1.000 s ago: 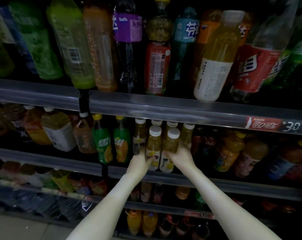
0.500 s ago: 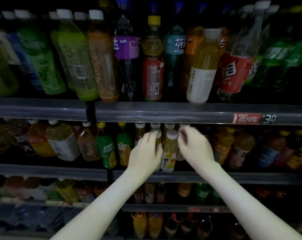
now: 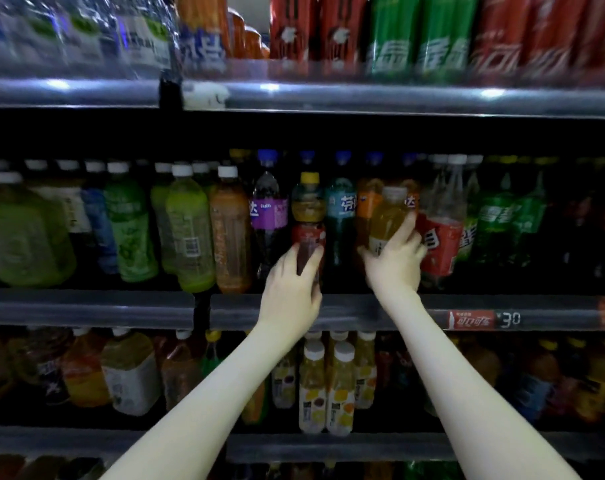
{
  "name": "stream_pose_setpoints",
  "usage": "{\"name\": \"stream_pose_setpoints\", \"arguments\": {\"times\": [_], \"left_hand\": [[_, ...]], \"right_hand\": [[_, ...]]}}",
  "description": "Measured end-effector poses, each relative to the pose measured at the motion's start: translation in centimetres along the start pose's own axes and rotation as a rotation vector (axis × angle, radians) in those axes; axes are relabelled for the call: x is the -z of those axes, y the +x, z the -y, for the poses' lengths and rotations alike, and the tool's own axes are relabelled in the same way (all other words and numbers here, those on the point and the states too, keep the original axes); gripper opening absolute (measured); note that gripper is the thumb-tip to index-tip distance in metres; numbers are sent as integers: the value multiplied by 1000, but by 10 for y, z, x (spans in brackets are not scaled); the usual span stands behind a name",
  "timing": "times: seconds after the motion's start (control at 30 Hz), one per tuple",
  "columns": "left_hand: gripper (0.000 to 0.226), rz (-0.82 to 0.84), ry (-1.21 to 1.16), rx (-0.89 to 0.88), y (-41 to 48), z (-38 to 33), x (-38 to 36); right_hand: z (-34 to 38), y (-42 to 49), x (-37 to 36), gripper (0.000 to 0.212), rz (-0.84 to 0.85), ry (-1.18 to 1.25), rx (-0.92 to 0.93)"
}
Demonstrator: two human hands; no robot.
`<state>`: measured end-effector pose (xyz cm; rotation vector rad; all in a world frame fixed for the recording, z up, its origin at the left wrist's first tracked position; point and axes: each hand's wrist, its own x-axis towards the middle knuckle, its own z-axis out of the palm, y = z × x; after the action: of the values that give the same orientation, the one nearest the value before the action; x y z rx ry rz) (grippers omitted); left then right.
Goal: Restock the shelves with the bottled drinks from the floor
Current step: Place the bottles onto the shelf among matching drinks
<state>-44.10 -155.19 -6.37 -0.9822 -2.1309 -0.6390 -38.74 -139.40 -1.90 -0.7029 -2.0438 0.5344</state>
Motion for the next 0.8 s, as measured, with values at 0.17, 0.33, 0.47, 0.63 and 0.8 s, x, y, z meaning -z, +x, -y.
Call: {"name": "stream_pose_setpoints", "arguments": {"times": [0.17, 0.33, 0.47, 0.63, 0.8], "left_hand": [[69, 112, -54, 41, -15, 0, 4], [68, 179, -170, 59, -23, 3, 17], [70, 131, -314, 19, -30, 1, 28], [78, 174, -598, 64, -39, -12, 42], [88, 323, -838, 167, -55, -21, 62]], "right_hand": [[-10, 4, -11, 99, 106, 36, -194], [-18, -2, -7, 85, 76, 153, -149], [-22, -29, 2, 86, -12, 315, -18], [2, -60, 37, 72, 19, 533, 98], [12, -105, 69, 62, 426, 702, 82]]}}
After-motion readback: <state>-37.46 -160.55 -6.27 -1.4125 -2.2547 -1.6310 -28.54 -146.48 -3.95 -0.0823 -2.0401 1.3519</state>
